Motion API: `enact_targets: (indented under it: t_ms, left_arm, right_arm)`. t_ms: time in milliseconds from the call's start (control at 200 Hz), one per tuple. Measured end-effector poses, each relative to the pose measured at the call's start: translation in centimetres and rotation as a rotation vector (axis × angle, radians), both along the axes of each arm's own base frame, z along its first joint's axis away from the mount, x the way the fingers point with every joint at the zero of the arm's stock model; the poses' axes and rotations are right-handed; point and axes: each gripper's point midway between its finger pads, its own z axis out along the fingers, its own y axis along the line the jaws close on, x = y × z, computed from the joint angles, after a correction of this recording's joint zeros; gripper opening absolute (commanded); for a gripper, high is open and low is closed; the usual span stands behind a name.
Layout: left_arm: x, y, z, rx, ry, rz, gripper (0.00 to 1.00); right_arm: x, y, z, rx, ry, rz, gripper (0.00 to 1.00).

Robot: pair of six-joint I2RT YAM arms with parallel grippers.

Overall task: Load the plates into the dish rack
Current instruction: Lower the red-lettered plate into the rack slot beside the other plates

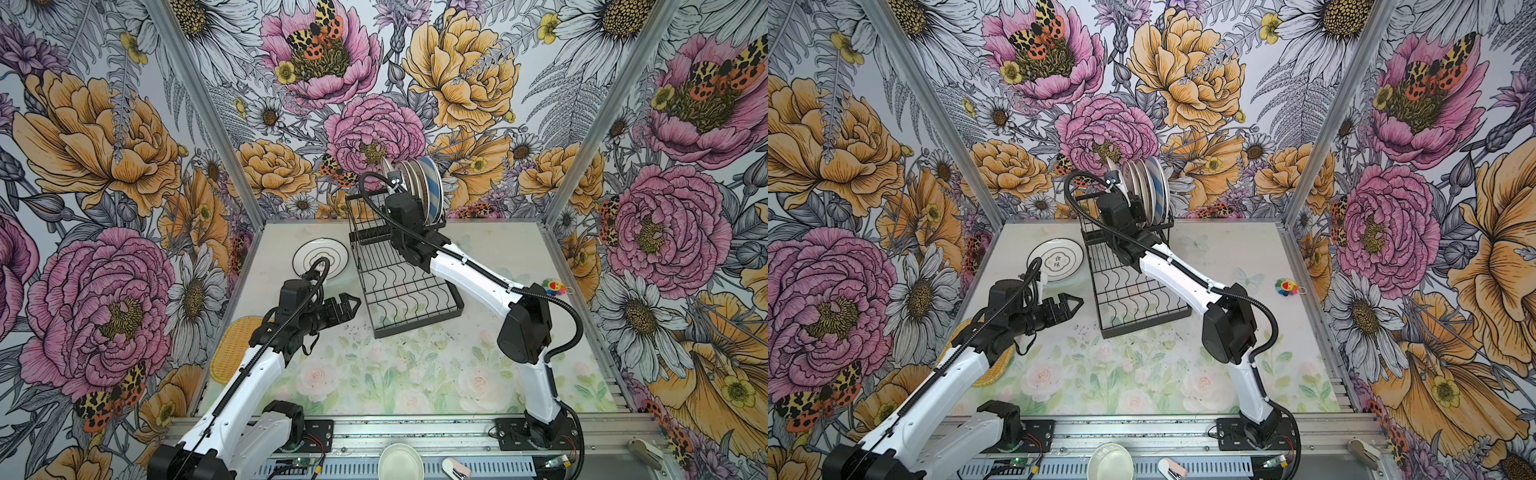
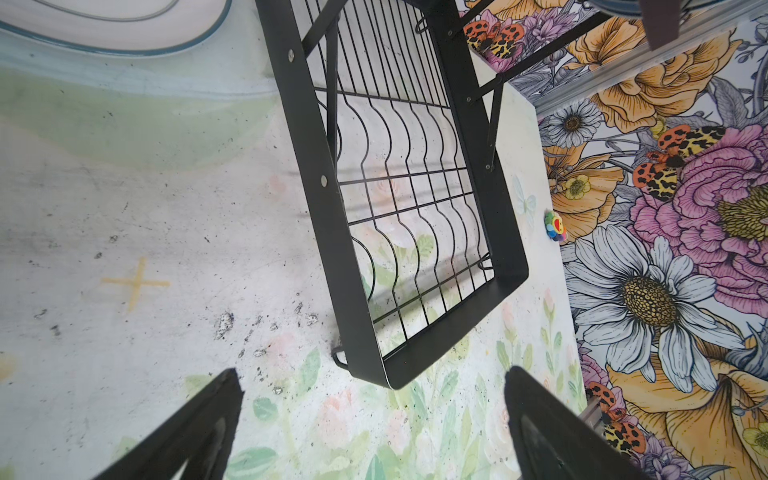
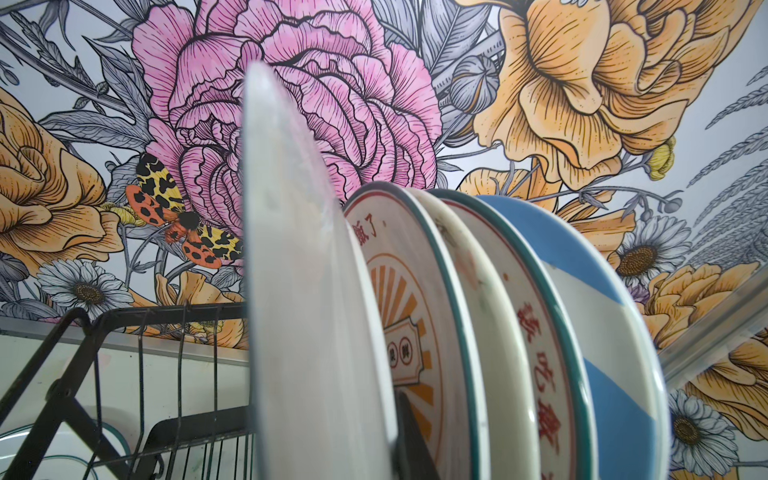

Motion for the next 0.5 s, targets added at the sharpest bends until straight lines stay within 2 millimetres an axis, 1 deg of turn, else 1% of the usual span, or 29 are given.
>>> enact_targets:
  t_ms: [160,480,500]
  left_arm:
    - [0.0,0.0,0.0,0.000,0.000,0.000,0.99]
    - [0.0,0.0,0.0,0.000,0.000,0.001,0.99]
    - [0.0,0.0,0.0,0.000,0.000,0.001,0.99]
  right_arm:
    - [0.1,0.1,-0.3,0.003,0.005,-0.001,0.00]
    - [0.6,0.4,-2.5,-0.005,0.053,0.012,0.00]
    - [0.6,0.5,-2.6,-0.006,0.056,0.013,0.02]
